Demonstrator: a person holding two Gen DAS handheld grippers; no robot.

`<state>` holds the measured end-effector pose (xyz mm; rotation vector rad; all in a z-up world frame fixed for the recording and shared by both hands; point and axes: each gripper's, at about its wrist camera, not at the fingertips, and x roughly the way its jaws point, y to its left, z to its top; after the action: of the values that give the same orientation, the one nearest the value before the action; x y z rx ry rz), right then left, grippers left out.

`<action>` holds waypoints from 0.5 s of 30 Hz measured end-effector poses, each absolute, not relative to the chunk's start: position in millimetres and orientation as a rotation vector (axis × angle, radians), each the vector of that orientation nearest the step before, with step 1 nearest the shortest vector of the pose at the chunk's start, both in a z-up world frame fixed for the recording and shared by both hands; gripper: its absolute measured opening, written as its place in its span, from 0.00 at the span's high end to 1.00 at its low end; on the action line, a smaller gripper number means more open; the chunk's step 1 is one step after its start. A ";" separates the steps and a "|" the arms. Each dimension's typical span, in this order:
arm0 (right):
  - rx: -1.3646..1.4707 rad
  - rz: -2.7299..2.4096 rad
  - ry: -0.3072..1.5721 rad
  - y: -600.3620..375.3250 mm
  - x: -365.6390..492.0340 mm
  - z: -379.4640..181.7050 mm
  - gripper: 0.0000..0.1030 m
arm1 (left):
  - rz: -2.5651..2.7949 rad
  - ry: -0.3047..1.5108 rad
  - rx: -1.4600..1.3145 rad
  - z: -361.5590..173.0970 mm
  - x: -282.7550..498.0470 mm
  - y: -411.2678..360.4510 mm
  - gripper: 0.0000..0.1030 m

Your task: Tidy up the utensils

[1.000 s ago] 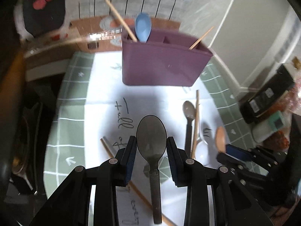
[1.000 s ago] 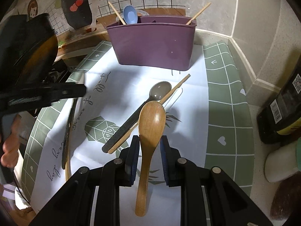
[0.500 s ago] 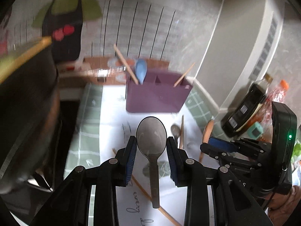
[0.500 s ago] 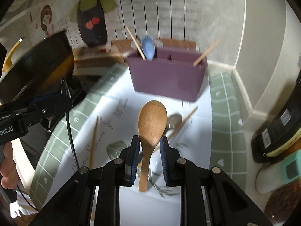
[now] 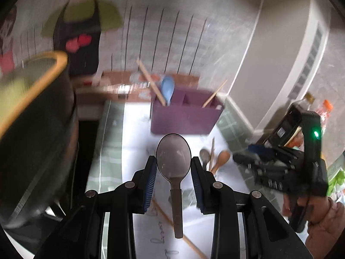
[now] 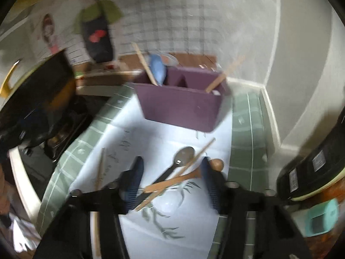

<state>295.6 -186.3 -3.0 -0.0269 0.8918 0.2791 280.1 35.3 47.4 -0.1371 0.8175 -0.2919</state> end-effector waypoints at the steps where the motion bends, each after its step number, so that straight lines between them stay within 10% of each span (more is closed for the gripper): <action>1: -0.012 0.257 0.922 -188.4 303.4 -14.0 0.47 | -0.285 0.837 -0.148 40.0 280.8 37.0 0.68; 15: 0.198 -0.087 1.035 -196.6 347.7 -95.7 0.57 | -0.234 0.904 -0.153 13.7 278.9 48.1 0.67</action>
<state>347.7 -196.6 -95.7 0.1981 1.0346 -0.0871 278.9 48.1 13.7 -0.1528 0.9040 -0.2338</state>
